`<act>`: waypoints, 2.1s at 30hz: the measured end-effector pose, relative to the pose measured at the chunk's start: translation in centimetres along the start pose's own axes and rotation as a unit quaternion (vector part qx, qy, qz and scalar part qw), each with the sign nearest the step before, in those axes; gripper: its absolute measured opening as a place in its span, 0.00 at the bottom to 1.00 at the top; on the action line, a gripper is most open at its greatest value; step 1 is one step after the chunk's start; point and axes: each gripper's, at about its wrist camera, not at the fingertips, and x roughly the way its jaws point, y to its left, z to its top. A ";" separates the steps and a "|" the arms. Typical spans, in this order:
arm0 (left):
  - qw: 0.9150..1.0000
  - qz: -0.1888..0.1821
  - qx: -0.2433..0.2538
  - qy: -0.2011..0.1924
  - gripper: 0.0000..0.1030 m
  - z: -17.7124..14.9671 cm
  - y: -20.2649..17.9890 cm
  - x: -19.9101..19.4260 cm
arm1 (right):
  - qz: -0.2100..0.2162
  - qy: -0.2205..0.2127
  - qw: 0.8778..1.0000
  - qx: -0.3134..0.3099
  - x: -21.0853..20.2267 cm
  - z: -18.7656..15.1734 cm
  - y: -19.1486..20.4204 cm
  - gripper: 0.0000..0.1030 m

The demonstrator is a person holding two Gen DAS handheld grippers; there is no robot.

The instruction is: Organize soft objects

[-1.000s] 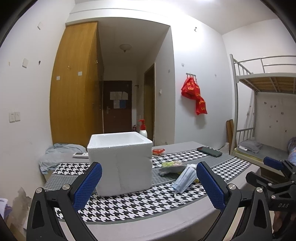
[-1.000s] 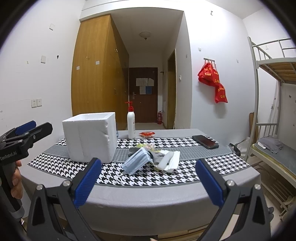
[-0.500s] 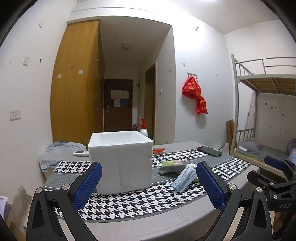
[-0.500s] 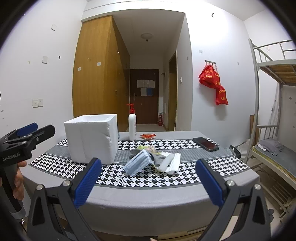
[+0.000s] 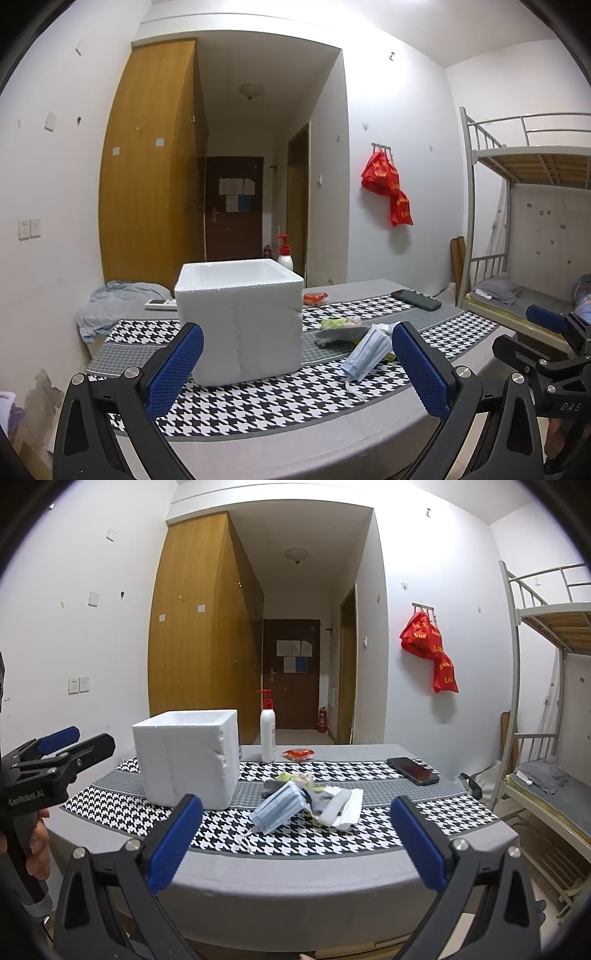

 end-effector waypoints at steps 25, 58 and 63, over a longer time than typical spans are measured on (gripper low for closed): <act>1.000 -0.011 0.000 0.014 0.99 0.2 -0.2 1.5 | -0.006 0.023 1.000 0.003 0.8 0.6 -0.7 0.99; 0.986 -0.116 0.042 0.109 0.99 -0.8 -3.8 12.3 | -0.041 0.111 0.993 0.025 10.7 0.7 -5.2 0.99; 0.983 -0.131 0.038 0.126 0.99 -1.3 -4.2 14.1 | -0.045 0.124 0.991 0.030 12.3 0.4 -6.2 0.99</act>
